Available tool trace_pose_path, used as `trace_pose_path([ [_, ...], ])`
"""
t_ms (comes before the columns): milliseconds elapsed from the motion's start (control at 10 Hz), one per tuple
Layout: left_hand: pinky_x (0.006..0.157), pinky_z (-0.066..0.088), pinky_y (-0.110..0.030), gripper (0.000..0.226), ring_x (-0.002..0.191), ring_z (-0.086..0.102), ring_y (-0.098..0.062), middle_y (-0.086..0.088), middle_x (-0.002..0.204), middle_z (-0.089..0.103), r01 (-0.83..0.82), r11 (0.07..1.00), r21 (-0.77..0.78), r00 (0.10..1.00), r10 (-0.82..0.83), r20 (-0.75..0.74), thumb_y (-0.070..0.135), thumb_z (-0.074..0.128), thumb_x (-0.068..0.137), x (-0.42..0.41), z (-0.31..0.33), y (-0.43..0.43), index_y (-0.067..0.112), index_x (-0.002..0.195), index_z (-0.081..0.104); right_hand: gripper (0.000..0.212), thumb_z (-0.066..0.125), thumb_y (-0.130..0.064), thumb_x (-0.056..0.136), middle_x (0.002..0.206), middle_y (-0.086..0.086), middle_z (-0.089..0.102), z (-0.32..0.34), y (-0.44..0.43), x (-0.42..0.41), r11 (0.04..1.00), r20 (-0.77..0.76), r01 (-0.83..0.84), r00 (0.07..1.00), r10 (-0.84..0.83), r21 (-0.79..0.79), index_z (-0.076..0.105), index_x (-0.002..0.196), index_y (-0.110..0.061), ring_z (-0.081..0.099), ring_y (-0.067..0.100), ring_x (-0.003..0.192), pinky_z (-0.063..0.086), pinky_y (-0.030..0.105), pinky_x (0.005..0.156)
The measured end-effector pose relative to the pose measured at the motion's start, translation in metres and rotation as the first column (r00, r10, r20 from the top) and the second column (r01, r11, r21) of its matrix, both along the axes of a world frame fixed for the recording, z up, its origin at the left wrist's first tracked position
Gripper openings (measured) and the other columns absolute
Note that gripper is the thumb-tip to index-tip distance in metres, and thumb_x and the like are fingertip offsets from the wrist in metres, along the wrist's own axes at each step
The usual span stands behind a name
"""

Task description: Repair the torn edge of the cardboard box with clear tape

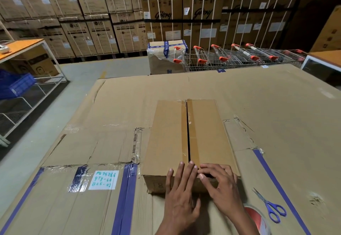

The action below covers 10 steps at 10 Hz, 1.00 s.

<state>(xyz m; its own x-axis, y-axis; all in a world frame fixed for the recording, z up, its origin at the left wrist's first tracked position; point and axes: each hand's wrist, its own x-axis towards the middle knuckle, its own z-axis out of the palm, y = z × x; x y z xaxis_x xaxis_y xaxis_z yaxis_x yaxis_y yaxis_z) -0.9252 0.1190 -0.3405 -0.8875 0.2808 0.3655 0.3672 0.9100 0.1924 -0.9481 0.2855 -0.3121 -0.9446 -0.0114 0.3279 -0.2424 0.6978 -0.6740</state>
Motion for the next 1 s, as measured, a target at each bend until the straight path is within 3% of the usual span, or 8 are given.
trace_pose_path([
  [200,0.121,0.019,-0.053,0.098,0.158,0.025,-0.025,0.0,0.172,0.023,-0.002,1.0,-0.002,1.0,0.002,0.009,0.044,0.067,0.07,0.0,-0.002,0.003,0.015,0.159,0.038,0.026,0.053,-0.059,0.091,0.118,-0.047,0.055,-0.002,-0.001,0.004,0.999,-0.023,0.004,1.0,-0.005,-0.047,0.072,0.105,-0.046,0.041,-0.008,0.12,0.043,0.04,0.093],
  [300,0.121,0.021,-0.052,0.093,0.156,0.029,-0.025,-0.003,0.169,0.029,0.014,1.0,0.013,1.0,-0.014,0.002,0.041,0.069,0.071,0.001,0.001,0.003,0.012,0.156,0.044,0.026,0.053,-0.059,0.091,0.119,-0.047,0.055,-0.001,-0.002,0.007,0.999,-0.028,0.015,0.999,-0.016,-0.05,0.071,0.105,-0.047,0.041,-0.007,0.119,0.046,0.044,0.094],
  [500,0.117,0.025,-0.048,0.086,0.153,0.035,-0.027,-0.006,0.166,0.036,0.076,0.995,-0.063,0.994,-0.071,0.078,0.046,0.063,0.074,0.006,0.017,-0.005,0.014,0.152,0.05,0.028,0.054,-0.061,0.088,0.11,-0.038,0.063,0.003,-0.007,0.007,0.997,-0.019,0.071,0.997,-0.072,-0.023,0.075,0.1,-0.046,0.048,0.004,0.105,0.046,0.046,0.092],
  [600,0.114,0.029,-0.04,0.071,0.149,0.043,-0.022,-0.001,0.16,0.047,0.124,0.992,0.01,0.99,-0.125,0.062,0.051,0.058,0.088,0.001,0.029,-0.014,0.019,0.15,0.051,0.008,0.072,-0.044,0.089,0.098,-0.03,0.069,0.021,-0.007,-0.002,0.996,0.071,0.094,0.993,-0.094,0.011,0.077,0.093,-0.04,0.055,0.013,0.1,0.046,0.041,0.089],
  [700,0.107,0.033,-0.03,0.065,0.136,0.055,-0.018,0.004,0.144,0.062,0.179,0.982,0.056,0.981,-0.182,0.068,0.059,0.041,0.102,-0.011,0.058,-0.026,0.023,0.156,0.041,0.005,0.071,-0.036,0.092,0.097,-0.018,0.072,0.05,-0.004,-0.02,0.997,0.224,0.037,0.973,-0.05,0.063,0.072,0.089,-0.04,0.062,0.016,0.103,0.051,0.036,0.087],
  [800,0.095,0.041,-0.033,0.061,0.11,0.06,-0.021,-0.002,0.124,0.069,0.157,0.983,0.09,0.972,-0.17,0.164,0.062,0.033,0.105,-0.033,0.108,-0.038,0.03,0.158,0.033,0.009,0.065,-0.042,0.096,0.106,-0.009,0.072,0.093,-0.006,-0.036,0.994,0.28,0.019,0.959,-0.048,0.104,0.072,0.098,-0.038,0.066,0.011,0.098,0.057,0.036,0.086],
  [900,0.095,0.05,-0.036,0.062,0.111,0.065,-0.023,-0.004,0.137,0.066,0.171,0.975,0.141,0.952,-0.201,0.231,0.062,0.034,0.105,-0.051,0.149,-0.043,0.031,0.159,0.029,0.025,0.061,-0.046,0.097,0.121,-0.006,0.069,0.132,-0.013,-0.043,0.981,0.23,0.036,0.97,-0.08,0.189,0.072,0.115,-0.032,0.063,0.016,0.107,0.055,0.038,0.09],
  [1000,0.108,0.045,-0.044,0.069,0.129,0.057,-0.029,-0.012,0.15,0.056,0.152,0.988,0.027,0.977,-0.155,0.147,0.061,0.035,0.105,-0.071,0.196,-0.045,0.022,0.161,0.026,0.031,0.063,-0.044,0.095,0.14,-0.005,0.06,0.184,-0.019,-0.048,0.951,0.11,0.044,0.991,-0.082,0.305,0.067,0.124,-0.033,0.053,0.02,0.129,0.047,0.04,0.103],
])
